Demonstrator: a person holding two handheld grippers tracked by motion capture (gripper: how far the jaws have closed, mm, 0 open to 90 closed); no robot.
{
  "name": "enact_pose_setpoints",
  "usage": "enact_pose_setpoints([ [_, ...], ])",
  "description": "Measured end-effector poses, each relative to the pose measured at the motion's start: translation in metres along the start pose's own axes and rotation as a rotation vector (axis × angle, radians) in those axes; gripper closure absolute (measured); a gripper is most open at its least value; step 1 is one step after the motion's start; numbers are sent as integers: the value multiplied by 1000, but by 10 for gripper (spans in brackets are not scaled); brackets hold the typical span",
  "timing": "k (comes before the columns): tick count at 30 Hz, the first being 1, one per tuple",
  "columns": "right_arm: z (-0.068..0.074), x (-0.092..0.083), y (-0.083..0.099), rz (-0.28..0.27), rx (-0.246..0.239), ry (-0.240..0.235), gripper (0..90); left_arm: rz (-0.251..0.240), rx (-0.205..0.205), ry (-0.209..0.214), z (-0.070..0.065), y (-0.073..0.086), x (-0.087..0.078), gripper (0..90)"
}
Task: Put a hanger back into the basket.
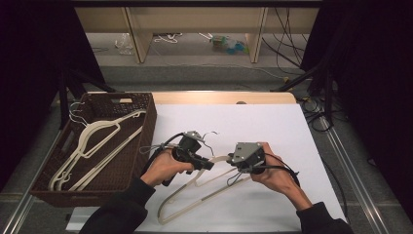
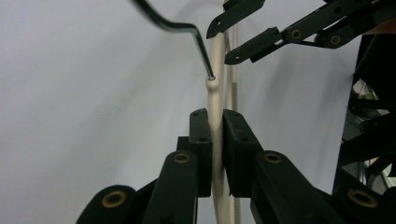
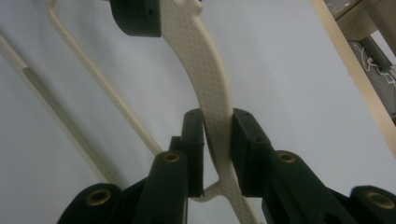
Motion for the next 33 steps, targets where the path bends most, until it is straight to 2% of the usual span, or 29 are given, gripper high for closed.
enact_pose_setpoints([
  [3,2,-7,-1,-12,10,8,738,-22,-16,25,-7,-2,-3,854],
  [5,1,-13,-1,-29,43,36,677,-19,13,12,-10,-5,-5,855],
  [9,-3,-28,-2,-82,119,114,536,-22,24,5,-14,-8,-9,855],
  [11,-5,-38,-3,-115,149,150,486,-38,33,-10,-13,-10,-12,855],
  [13,-5,-48,-3,-139,192,176,452,-32,23,-23,-13,-14,-18,855],
  [17,-3,-63,-1,-188,263,217,403,-56,46,-55,-15,-22,-35,855],
  [20,0,-70,0,-227,291,256,387,-75,49,-83,-16,-27,-48,855],
  [22,3,-74,0,-245,309,262,383,-80,53,-97,-16,-30,-59,855],
  [24,7,-77,1,-261,319,265,383,-99,42,-94,-15,-34,-69,855],
  [26,12,-79,1,-270,312,269,382,-116,29,-103,-12,-38,-78,855],
  [30,20,-84,6,-260,331,246,365,-136,10,-116,-9,-47,-95,855],
  [33,26,-85,12,-252,354,233,355,-127,20,-124,-12,-55,-106,855],
])
Point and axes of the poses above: each handheld gripper's, and its own axes: x roughly forward along the jaws, y roughly out of its underside, z roughly to its left, the point moved 3 cm from there along x, roughly forward along the jaws, and after that the axes turned 12 degrees about -z, right-handed, at the moved point
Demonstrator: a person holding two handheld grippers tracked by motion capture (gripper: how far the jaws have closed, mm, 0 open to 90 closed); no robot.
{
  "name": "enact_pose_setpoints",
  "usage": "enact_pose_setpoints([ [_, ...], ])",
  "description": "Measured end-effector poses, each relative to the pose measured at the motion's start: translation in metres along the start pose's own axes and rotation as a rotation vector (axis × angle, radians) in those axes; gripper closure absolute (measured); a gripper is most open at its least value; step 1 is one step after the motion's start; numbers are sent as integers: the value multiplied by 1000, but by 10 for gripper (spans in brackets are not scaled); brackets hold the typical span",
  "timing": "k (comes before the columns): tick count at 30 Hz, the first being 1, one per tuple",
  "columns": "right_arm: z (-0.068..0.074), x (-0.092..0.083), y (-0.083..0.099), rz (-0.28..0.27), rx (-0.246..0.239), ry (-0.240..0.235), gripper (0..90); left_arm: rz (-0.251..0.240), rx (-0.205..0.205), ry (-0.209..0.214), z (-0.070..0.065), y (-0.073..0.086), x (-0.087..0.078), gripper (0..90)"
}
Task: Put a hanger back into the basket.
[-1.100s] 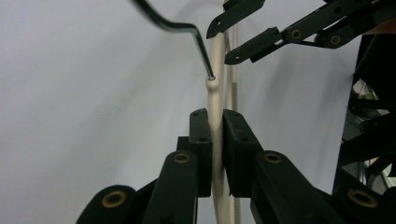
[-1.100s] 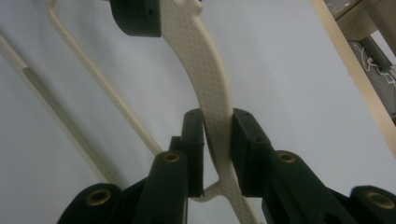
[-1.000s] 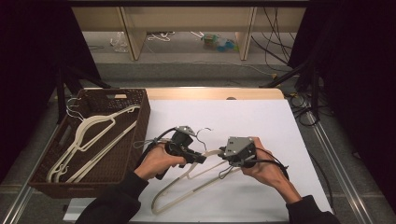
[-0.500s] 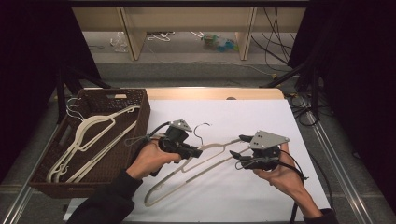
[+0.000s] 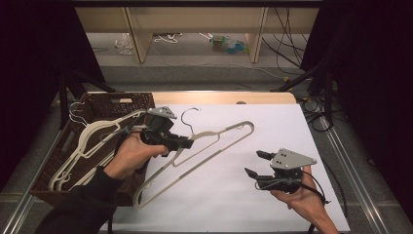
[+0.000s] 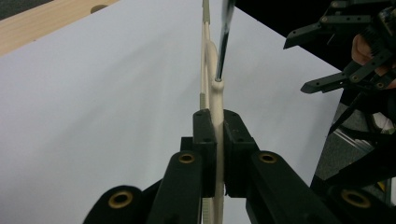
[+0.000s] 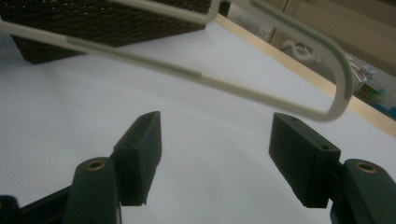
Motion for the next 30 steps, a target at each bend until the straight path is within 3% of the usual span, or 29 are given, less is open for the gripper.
enact_pose_setpoints([
  [5,3,-3,12,28,26,-14,347,-28,6,-11,0,-20,-24,855],
  [14,5,0,16,36,26,-24,343,-99,13,-108,19,-41,-91,855],
  [22,6,1,18,61,32,-35,344,-188,-18,-213,54,-34,-152,855],
  [26,7,2,19,70,27,-42,345,-193,-44,-272,74,-24,-174,856],
  [30,7,4,19,59,26,-46,343,-204,-33,-308,93,-16,-189,855],
])
Point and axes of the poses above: each handheld gripper's, and its own axes: x roughly forward along the jaws, y roughly out of its underside, z roughly to its left, the point moved 3 cm from there along x, roughly forward along the jaws, and after that the axes turned 12 degrees about -z, right-handed, at the moved point
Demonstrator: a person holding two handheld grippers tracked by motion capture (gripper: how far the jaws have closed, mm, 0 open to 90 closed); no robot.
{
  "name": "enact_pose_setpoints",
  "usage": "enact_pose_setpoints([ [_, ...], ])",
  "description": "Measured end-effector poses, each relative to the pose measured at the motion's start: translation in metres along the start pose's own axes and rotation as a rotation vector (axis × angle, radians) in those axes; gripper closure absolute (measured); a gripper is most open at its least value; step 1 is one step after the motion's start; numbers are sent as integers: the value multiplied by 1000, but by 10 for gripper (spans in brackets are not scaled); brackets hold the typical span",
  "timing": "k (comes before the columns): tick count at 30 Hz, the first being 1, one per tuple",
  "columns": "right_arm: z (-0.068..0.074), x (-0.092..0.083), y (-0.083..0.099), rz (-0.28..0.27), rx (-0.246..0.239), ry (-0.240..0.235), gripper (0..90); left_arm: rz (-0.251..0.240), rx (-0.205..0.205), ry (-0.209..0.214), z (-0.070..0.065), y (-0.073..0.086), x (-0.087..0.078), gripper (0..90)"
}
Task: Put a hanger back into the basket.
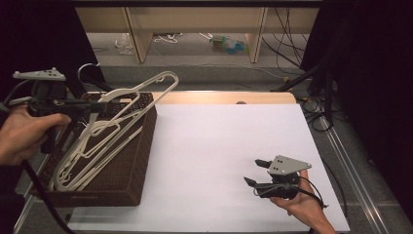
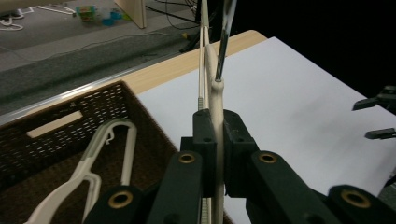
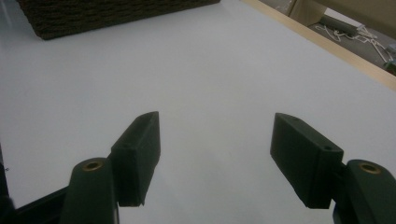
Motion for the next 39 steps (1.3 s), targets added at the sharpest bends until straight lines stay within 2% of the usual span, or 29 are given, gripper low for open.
enact_pose_setpoints([
  [3,0,0,0,8,3,-5,342,2,3,-29,17,6,-3,855],
  [7,1,0,0,1,0,-5,340,13,32,-65,39,15,-5,856],
  [9,0,0,-1,-1,-2,-4,340,6,9,-85,48,20,-5,856],
  [10,0,0,-1,4,0,-8,339,13,19,-91,53,22,-5,856],
  [13,0,0,0,12,1,-8,339,25,41,-109,65,29,-4,855],
  [16,0,0,0,13,1,-12,339,32,32,-119,74,37,-3,856],
  [22,0,1,0,8,1,-11,339,56,28,-113,84,54,3,856],
  [29,1,1,0,18,-1,-15,339,82,-16,-97,91,71,7,855],
  [39,1,2,1,15,-2,-12,339,92,-87,-81,99,90,12,855],
])
Point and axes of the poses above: each handheld gripper's, and its own axes: x roughly forward along the jaws, y roughly out of its underside, z roughly to its left, the point moved 3 cm from there along x, roughly forward along the jaws, and after that the axes turned 12 degrees about -z, right-handed, at the moved point
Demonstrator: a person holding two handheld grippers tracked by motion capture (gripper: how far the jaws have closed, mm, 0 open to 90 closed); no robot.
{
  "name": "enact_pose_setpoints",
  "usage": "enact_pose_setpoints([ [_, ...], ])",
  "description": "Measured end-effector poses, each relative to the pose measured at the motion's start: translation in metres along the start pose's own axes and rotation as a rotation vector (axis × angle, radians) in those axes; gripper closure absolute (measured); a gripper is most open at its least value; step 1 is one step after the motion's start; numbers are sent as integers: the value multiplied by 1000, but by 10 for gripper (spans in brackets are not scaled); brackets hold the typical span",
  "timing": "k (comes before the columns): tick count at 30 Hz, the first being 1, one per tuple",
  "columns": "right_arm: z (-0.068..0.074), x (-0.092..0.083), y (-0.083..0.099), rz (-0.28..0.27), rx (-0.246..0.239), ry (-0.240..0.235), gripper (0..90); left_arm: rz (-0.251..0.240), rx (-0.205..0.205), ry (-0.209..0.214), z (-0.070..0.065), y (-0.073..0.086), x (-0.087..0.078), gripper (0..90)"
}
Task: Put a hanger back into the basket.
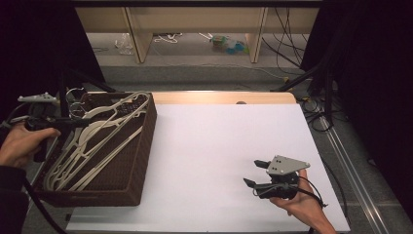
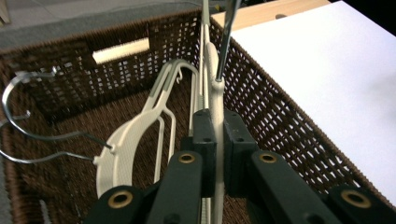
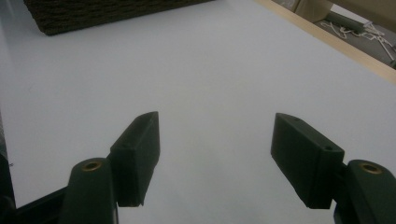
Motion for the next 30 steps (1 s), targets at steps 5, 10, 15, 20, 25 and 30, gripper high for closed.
enact_pose_setpoints([
  [5,0,0,0,0,-1,0,339,50,-17,12,5,11,11,854],
  [10,0,0,0,2,-3,-2,339,91,-18,6,8,23,24,851],
  [15,0,0,0,3,-3,-2,338,148,-22,-20,11,37,34,851],
  [20,0,0,0,7,-4,-9,335,149,-24,-87,21,42,33,830],
  [25,0,0,1,14,-3,-11,334,176,2,-209,30,47,38,786],
  [30,1,1,1,9,2,-12,333,168,19,-275,35,55,43,700],
])
Point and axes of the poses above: each handheld gripper's, and its own axes: x roughly forward along the jaws, y roughly out of its underside, z roughly to its left, the point moved 3 cm from there along x, roughly forward along the jaws, and after that the axes turned 12 degrees about -z, right-handed, at the moved point
